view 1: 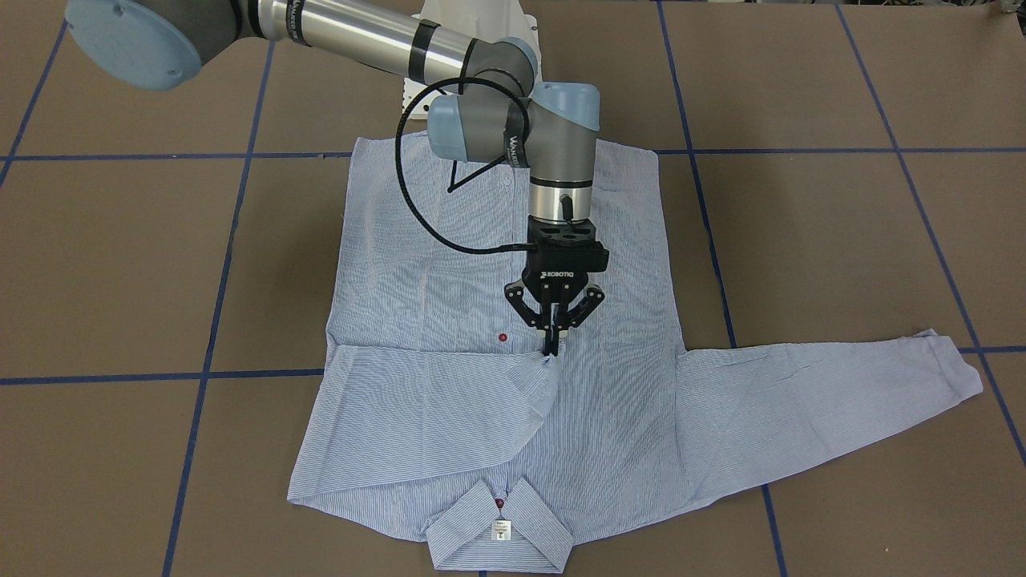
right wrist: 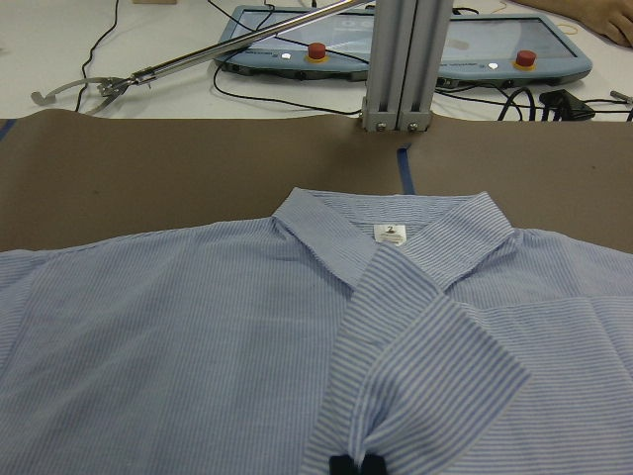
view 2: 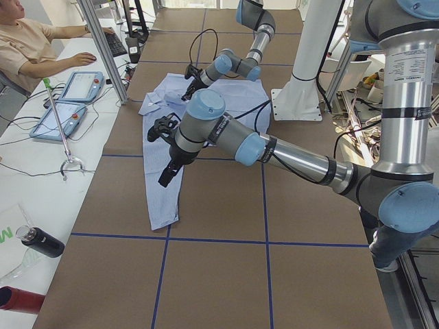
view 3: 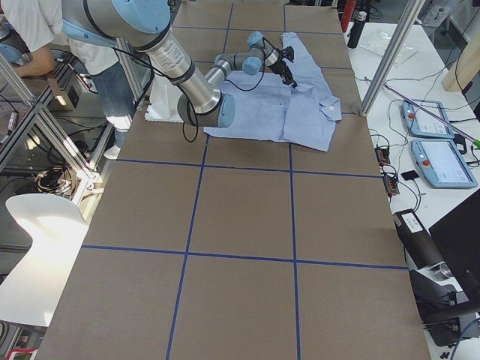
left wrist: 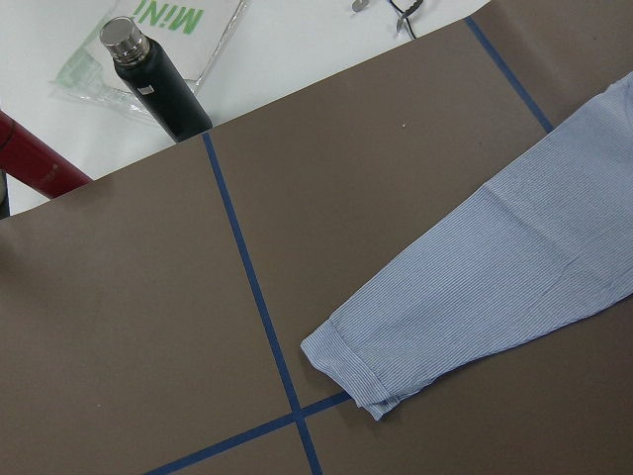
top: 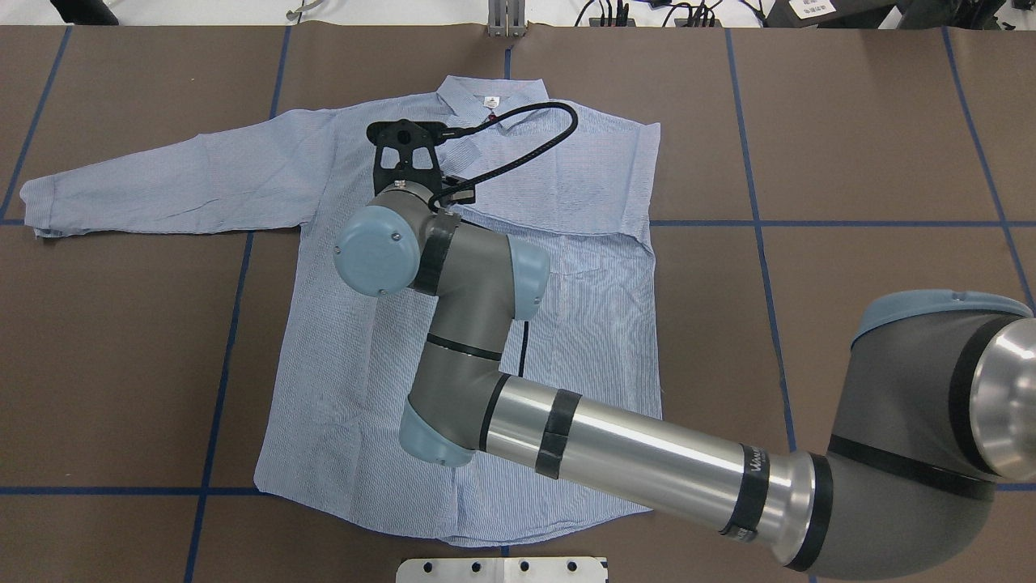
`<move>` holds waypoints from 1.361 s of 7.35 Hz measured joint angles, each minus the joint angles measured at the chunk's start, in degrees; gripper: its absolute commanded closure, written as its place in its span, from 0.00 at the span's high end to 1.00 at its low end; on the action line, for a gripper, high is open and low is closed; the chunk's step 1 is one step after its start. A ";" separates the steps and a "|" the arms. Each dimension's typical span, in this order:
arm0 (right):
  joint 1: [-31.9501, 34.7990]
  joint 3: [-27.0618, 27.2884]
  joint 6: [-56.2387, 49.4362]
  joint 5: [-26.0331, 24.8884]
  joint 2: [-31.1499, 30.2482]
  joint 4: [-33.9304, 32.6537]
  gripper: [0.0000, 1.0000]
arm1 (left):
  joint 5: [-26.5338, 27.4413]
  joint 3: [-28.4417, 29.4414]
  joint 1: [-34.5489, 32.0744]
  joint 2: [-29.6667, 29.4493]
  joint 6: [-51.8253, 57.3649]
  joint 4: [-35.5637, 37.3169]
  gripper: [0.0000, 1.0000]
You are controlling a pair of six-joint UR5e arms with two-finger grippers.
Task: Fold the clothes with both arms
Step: 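Carry the grasped sleeve with the right gripper across the shirt front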
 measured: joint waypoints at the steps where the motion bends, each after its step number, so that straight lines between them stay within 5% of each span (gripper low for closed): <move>1: -0.39 -2.85 0.01 -0.30 2.17 0.09 0.06 | 0.00 0.05 0.00 0.00 -0.02 0.00 1.00; 2: -0.62 -4.56 0.00 -0.41 3.23 0.12 0.98 | 0.00 0.08 0.00 0.00 -0.03 0.00 1.00; 7: -1.50 -11.79 2.41 -0.30 11.31 -1.70 1.00 | 0.00 0.12 -0.08 0.05 -0.03 0.00 1.00; 10: 2.72 -6.97 3.96 10.80 10.42 -4.67 1.00 | -0.49 0.82 0.04 -0.36 -0.54 -2.30 1.00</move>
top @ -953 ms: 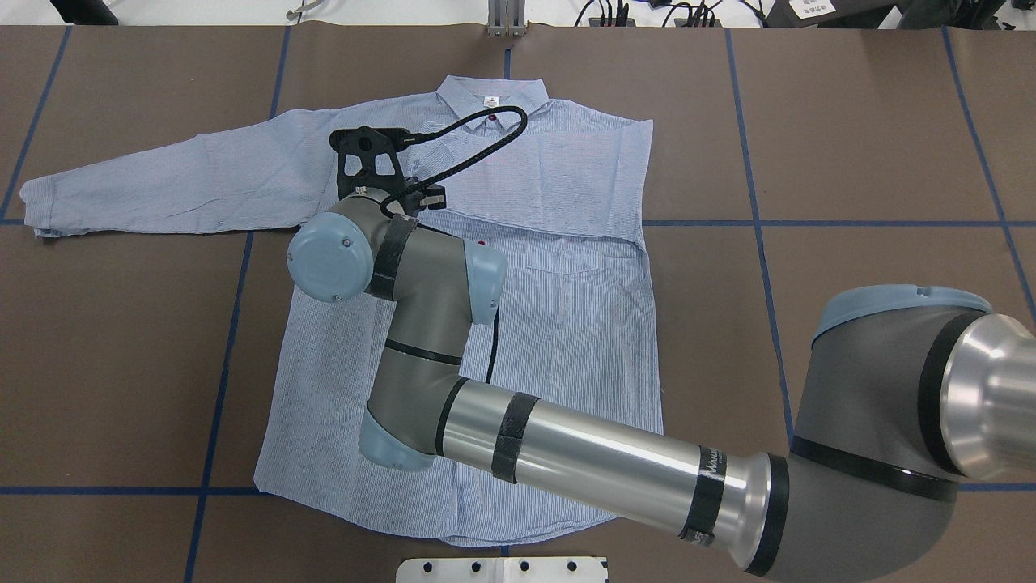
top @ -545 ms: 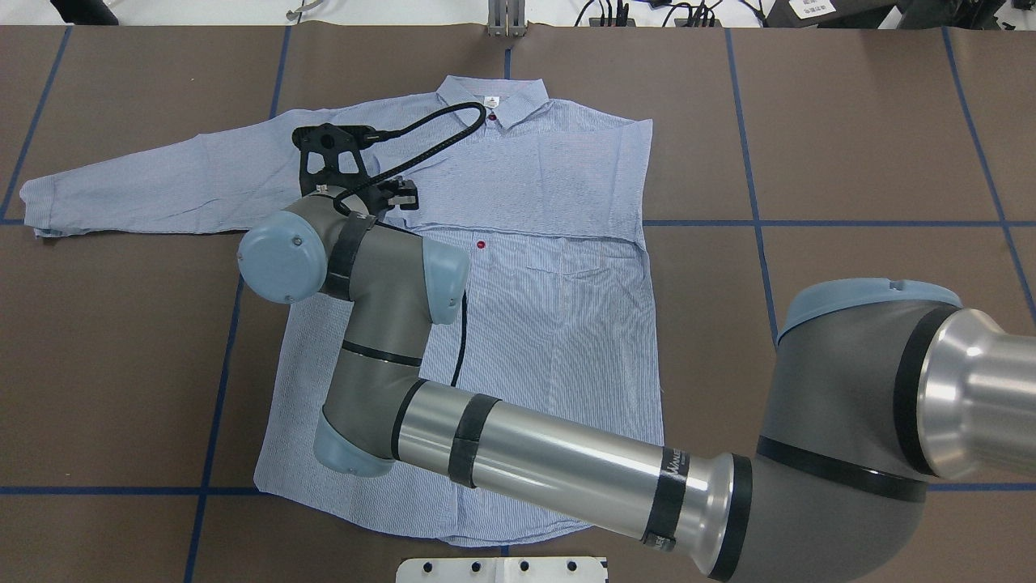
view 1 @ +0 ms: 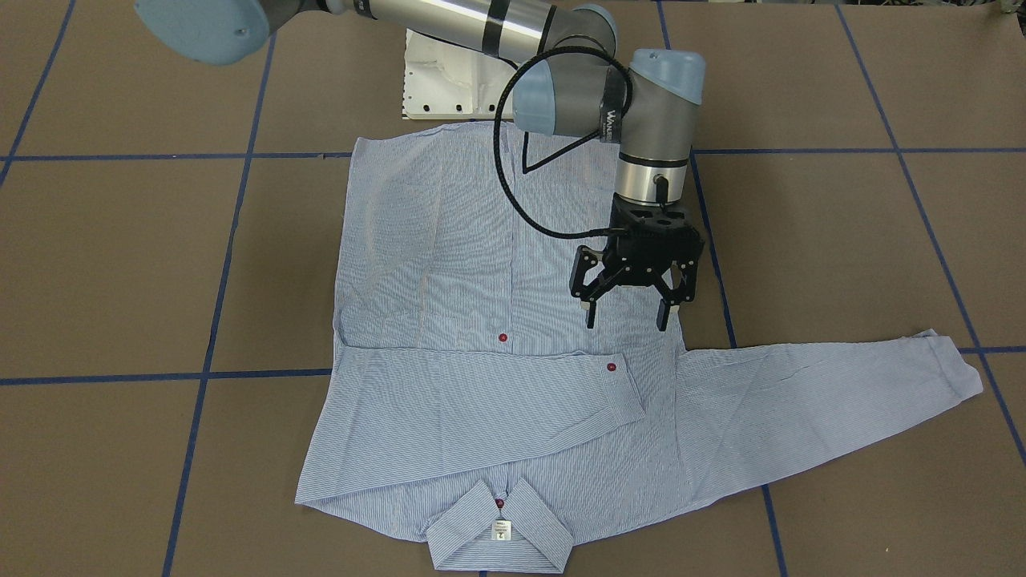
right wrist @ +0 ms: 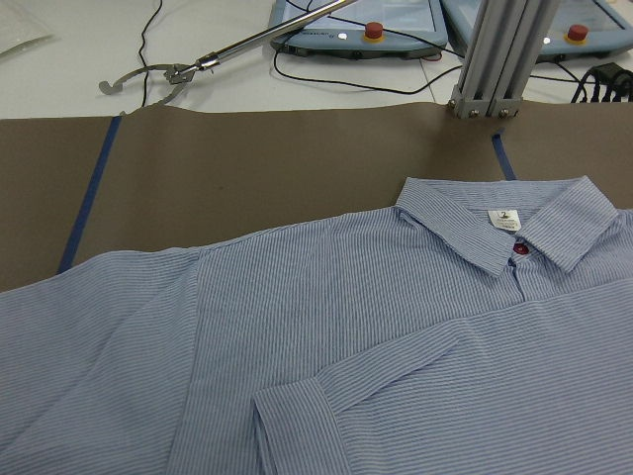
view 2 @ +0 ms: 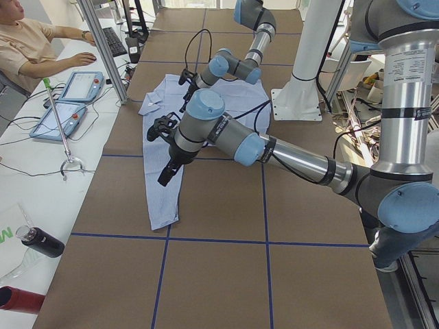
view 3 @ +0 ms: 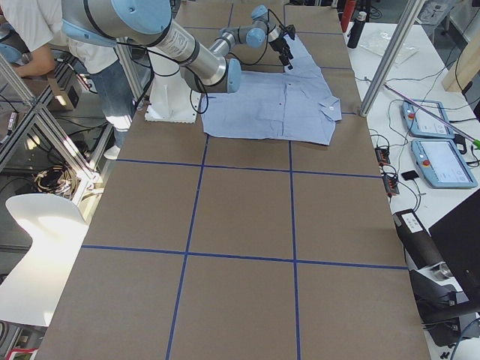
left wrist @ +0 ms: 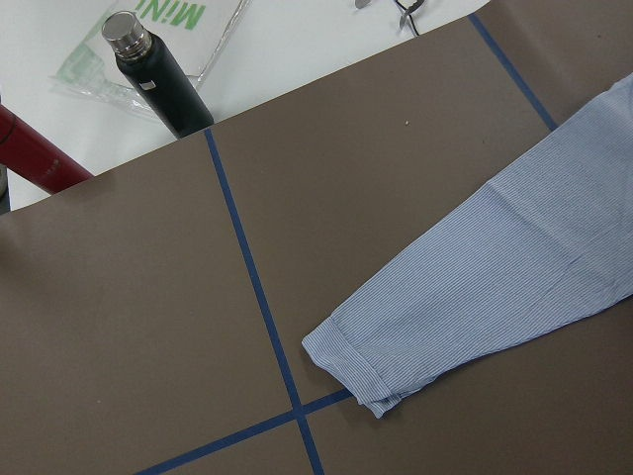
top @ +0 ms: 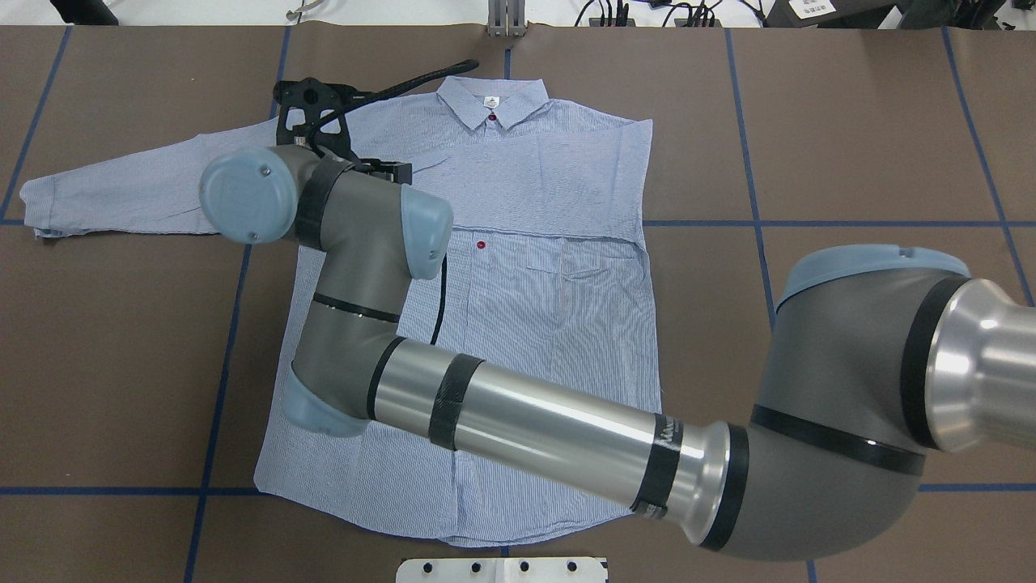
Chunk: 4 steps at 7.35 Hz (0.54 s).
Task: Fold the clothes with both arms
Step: 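Carry the grasped sleeve with the right gripper across the shirt front, then release the sleeve near the collar and raise the right gripper away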
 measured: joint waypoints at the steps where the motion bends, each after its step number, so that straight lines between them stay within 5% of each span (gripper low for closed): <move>1: 3.18 6.67 -1.01 6.11 -4.21 -1.84 1.00 | -0.16 1.62 0.03 0.01 -0.48 -4.02 1.00; 4: 14.65 29.49 -14.86 22.54 -20.18 -8.83 1.00 | -0.11 11.00 0.61 0.16 -3.03 -18.84 1.00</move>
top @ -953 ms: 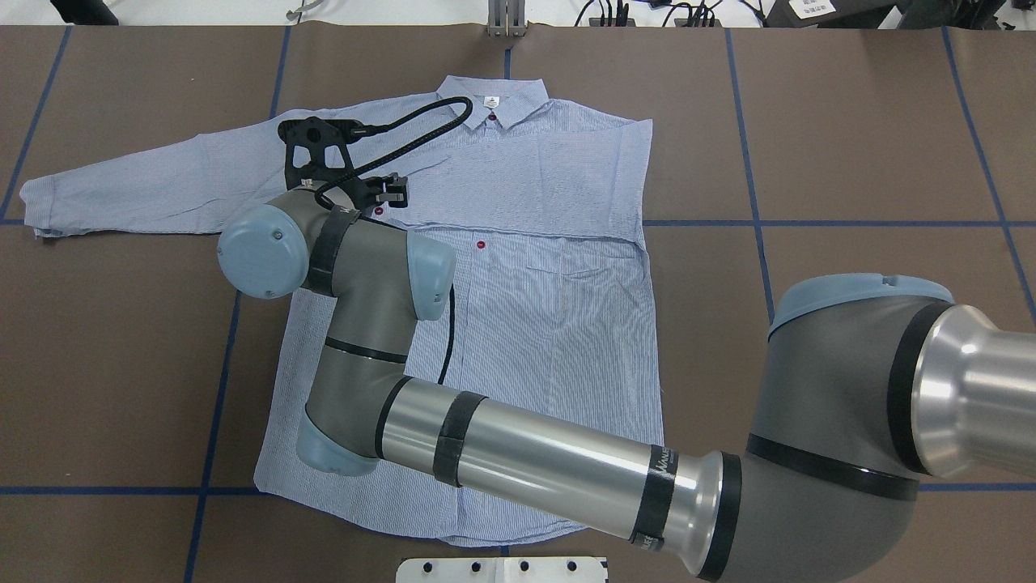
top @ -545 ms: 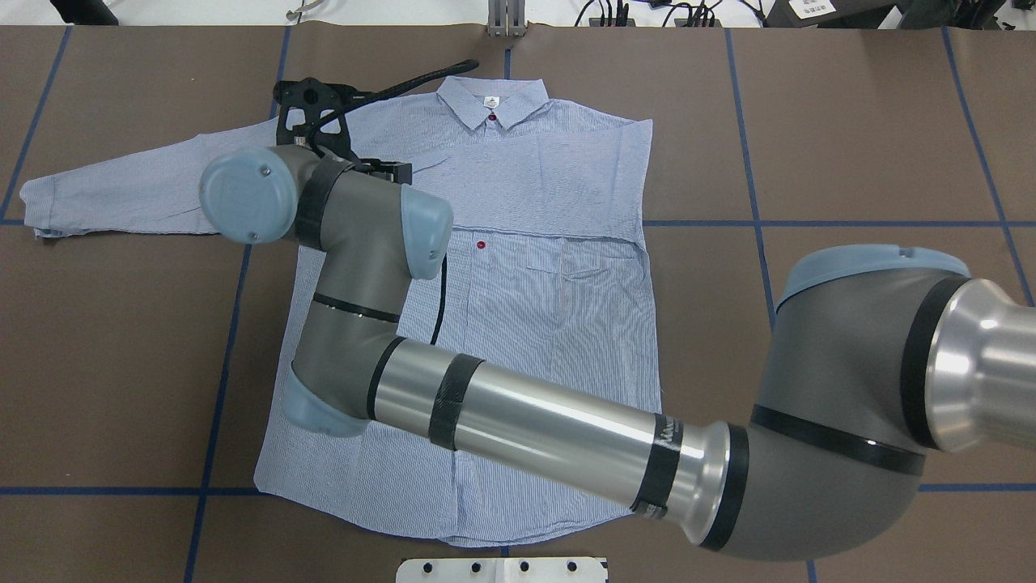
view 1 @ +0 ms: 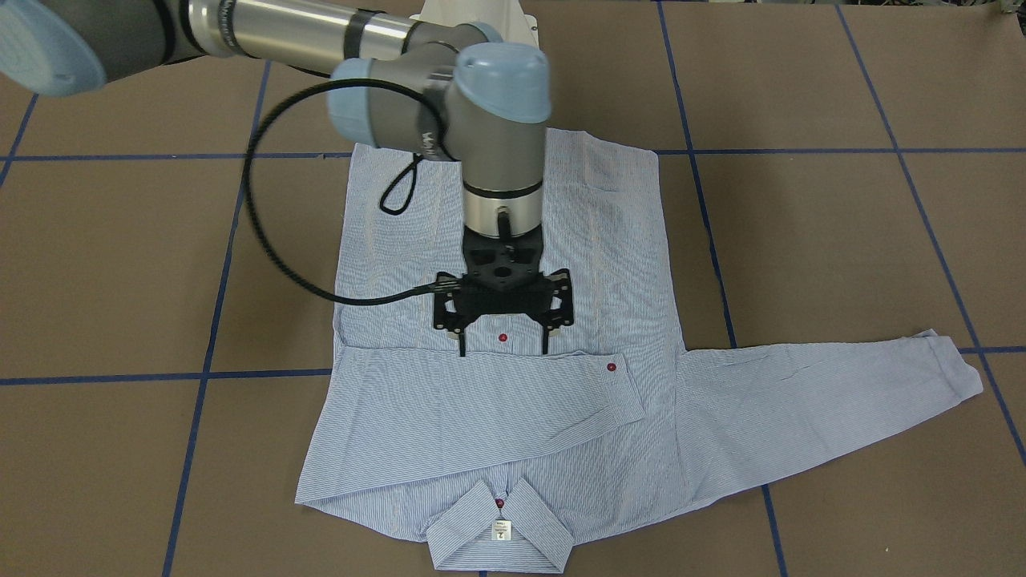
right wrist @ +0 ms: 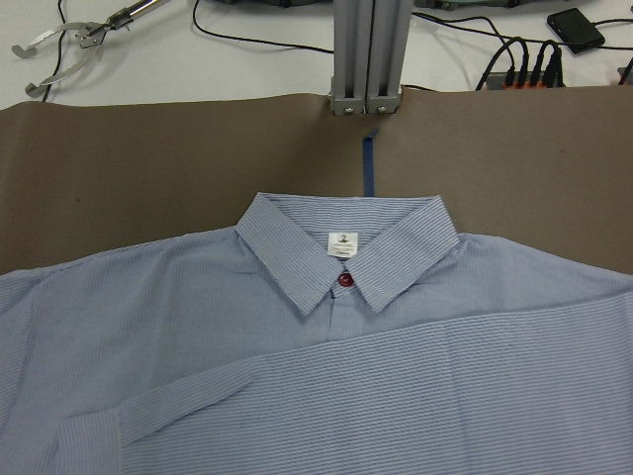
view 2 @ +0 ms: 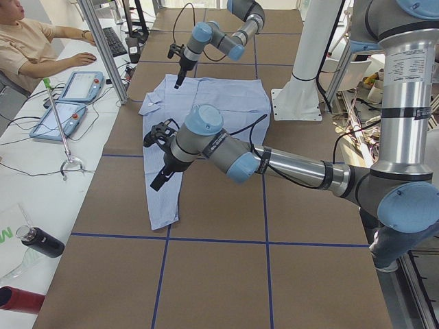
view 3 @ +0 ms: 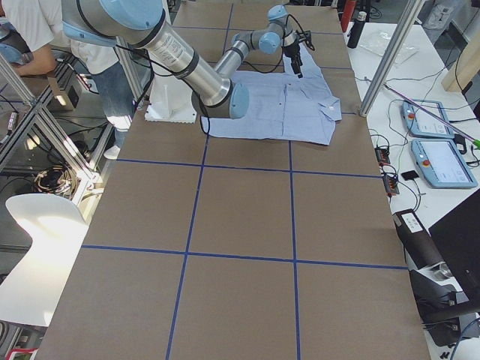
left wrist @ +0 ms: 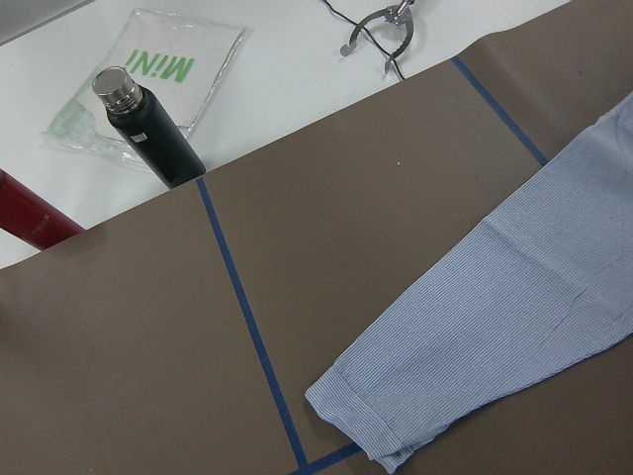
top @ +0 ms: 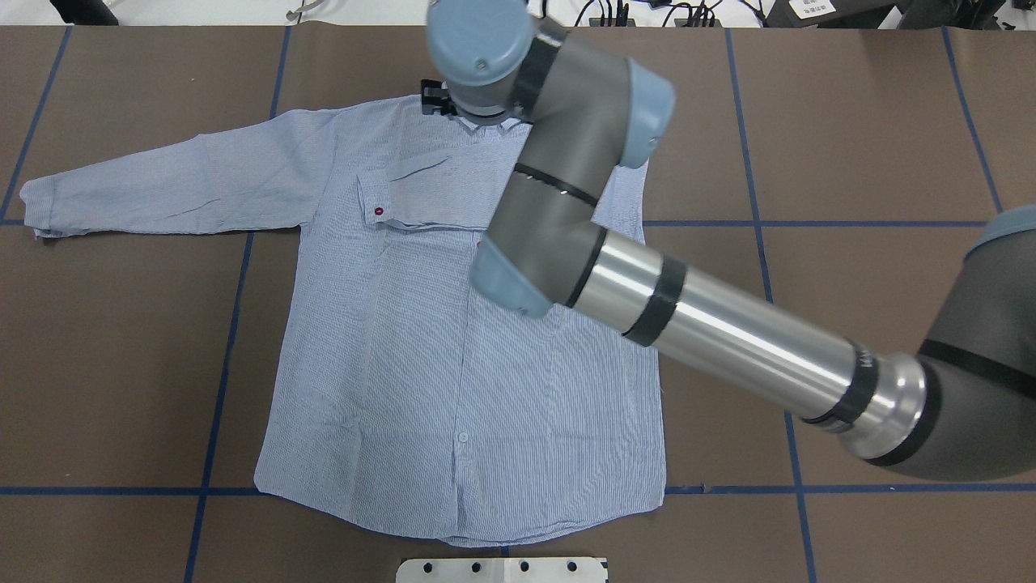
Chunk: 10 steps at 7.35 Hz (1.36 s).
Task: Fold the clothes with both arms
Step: 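Release the sleeve near the collar and raise the right gripper away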
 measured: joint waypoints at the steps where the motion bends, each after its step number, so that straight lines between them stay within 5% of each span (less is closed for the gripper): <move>1: 5.28 7.16 -7.31 6.56 -6.84 -1.66 1.00 | 0.08 4.21 0.37 0.02 -1.68 -5.46 1.00; 3: 14.47 18.26 -23.47 15.59 -21.35 -2.42 1.00 | 1.42 12.93 3.87 0.02 -12.72 -19.19 1.00; 6: 23.16 26.10 -34.76 24.03 -37.76 2.73 1.00 | 11.55 24.95 14.09 -0.49 -34.84 -39.02 0.99; 10: 26.39 27.05 -35.73 27.43 -43.57 8.98 1.00 | 15.92 35.42 21.97 -5.43 -48.41 -49.93 0.87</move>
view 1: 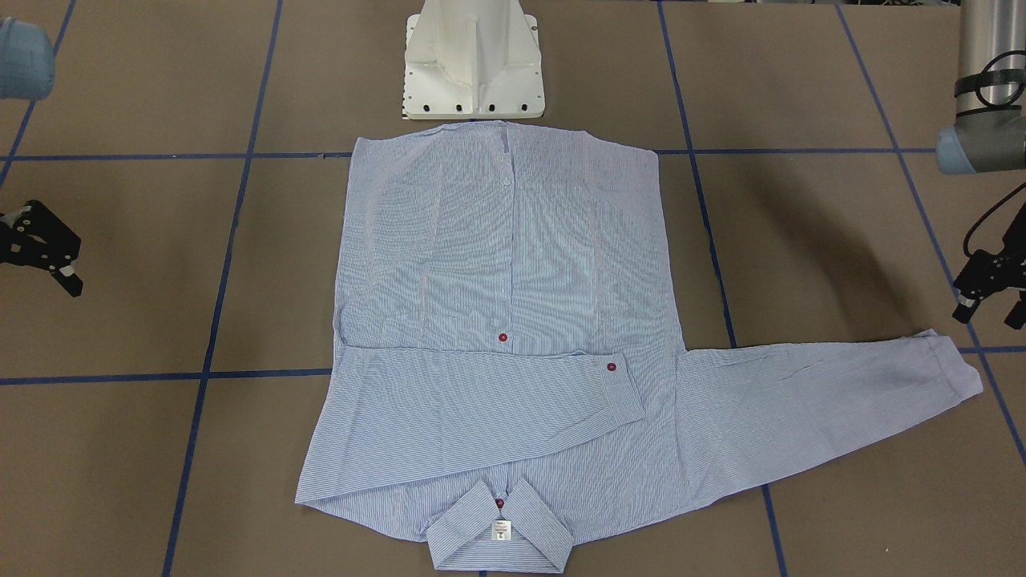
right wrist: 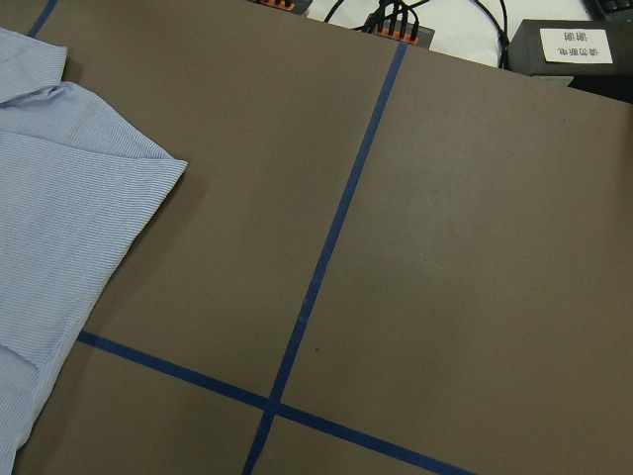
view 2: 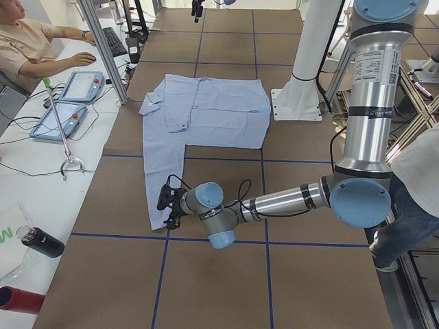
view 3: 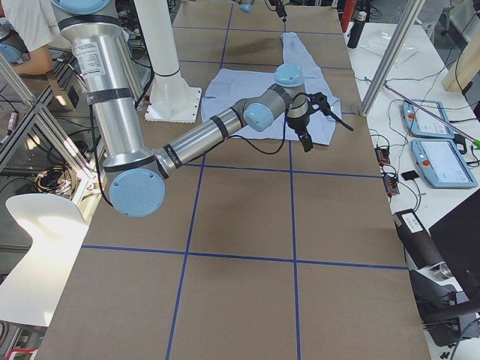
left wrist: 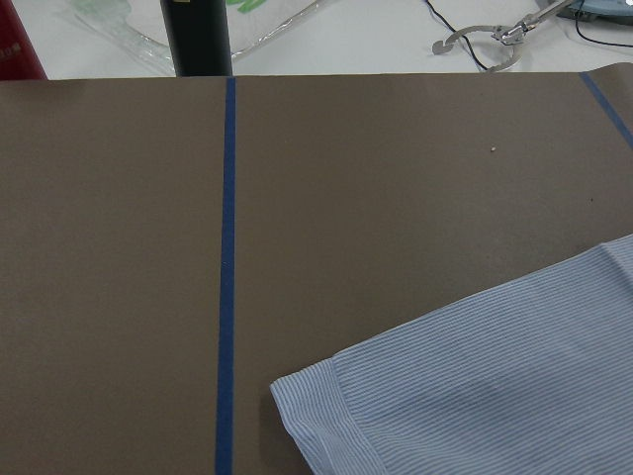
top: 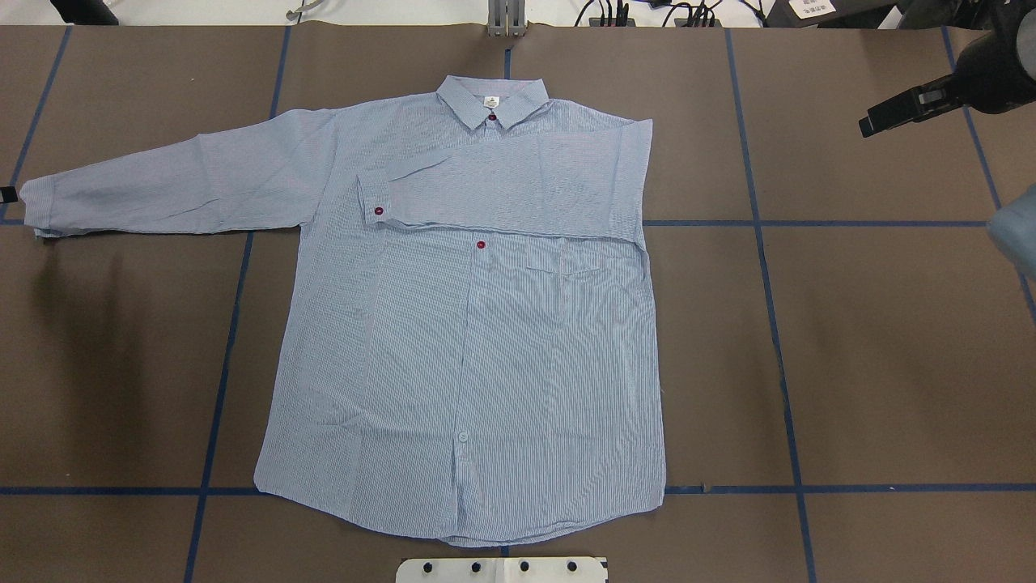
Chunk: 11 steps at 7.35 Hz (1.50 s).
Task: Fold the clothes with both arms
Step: 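Release the sleeve near the collar and raise the right gripper away, then lower the left gripper to the cuff nearest it and grasp it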
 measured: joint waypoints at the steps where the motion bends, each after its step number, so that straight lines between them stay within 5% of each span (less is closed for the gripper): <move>1: 0.01 0.04 0.09 0.00 -0.09 0.12 1.00 | 0.09 2.50 1.34 -1.48 -1.23 -1.47 0.84; 6: -0.03 0.00 0.36 -0.14 -0.23 0.18 1.00 | 0.14 8.36 3.63 -4.01 -1.18 -2.35 0.68; 7: -0.03 0.01 0.36 -0.14 -0.24 0.18 1.00 | 0.14 8.79 3.73 -4.03 -1.12 -2.38 0.54; 8: -0.03 0.03 0.36 -0.15 -0.26 0.18 1.00 | 0.14 9.10 3.79 -4.04 -1.08 -2.40 0.22; 9: -0.03 0.08 0.36 -0.15 -0.26 0.18 1.00 | 0.12 9.20 3.81 -4.03 -1.06 -2.40 0.00; 11: -0.03 0.18 0.39 -0.15 -0.26 0.18 1.00 | -0.15 8.97 3.79 -3.68 -0.57 -2.71 0.00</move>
